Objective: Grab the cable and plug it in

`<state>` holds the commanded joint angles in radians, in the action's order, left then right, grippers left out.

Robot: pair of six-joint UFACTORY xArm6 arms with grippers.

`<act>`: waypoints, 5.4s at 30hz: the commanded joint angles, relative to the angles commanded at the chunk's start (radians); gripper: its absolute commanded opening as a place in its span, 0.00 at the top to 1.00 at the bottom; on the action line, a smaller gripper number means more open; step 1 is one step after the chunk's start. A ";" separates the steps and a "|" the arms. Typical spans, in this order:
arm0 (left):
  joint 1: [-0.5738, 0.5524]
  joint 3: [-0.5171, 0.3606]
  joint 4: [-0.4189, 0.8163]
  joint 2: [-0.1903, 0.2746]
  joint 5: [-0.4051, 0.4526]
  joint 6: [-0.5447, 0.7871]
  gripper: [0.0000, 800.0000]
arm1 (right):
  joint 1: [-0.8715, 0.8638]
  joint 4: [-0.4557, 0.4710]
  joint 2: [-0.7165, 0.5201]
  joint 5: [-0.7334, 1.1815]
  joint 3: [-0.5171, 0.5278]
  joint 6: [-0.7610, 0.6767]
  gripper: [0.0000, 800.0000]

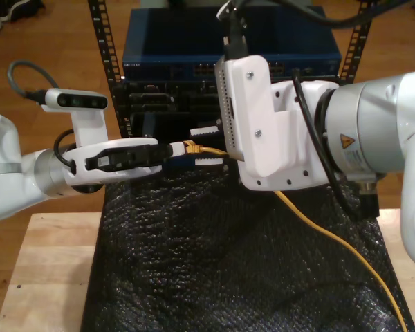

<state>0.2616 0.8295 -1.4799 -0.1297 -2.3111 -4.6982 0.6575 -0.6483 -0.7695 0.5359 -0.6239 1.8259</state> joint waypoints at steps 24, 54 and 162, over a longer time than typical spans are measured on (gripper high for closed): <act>-0.003 0.000 0.000 -0.002 -0.018 0.000 0.99 | 0.023 -0.002 0.000 0.000 -0.003 -0.002 0.70; -0.008 0.000 0.000 0.000 -0.035 0.000 0.99 | 0.021 -0.003 -0.006 -0.002 -0.006 -0.003 0.82; 0.384 0.229 1.128 0.276 0.494 0.574 0.00 | -0.486 0.009 0.328 0.324 -0.117 -0.296 1.00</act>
<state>0.6452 1.0581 -0.3521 0.1465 -1.8171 -4.1243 0.1711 -0.6391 -0.4411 0.8596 -0.7405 1.5298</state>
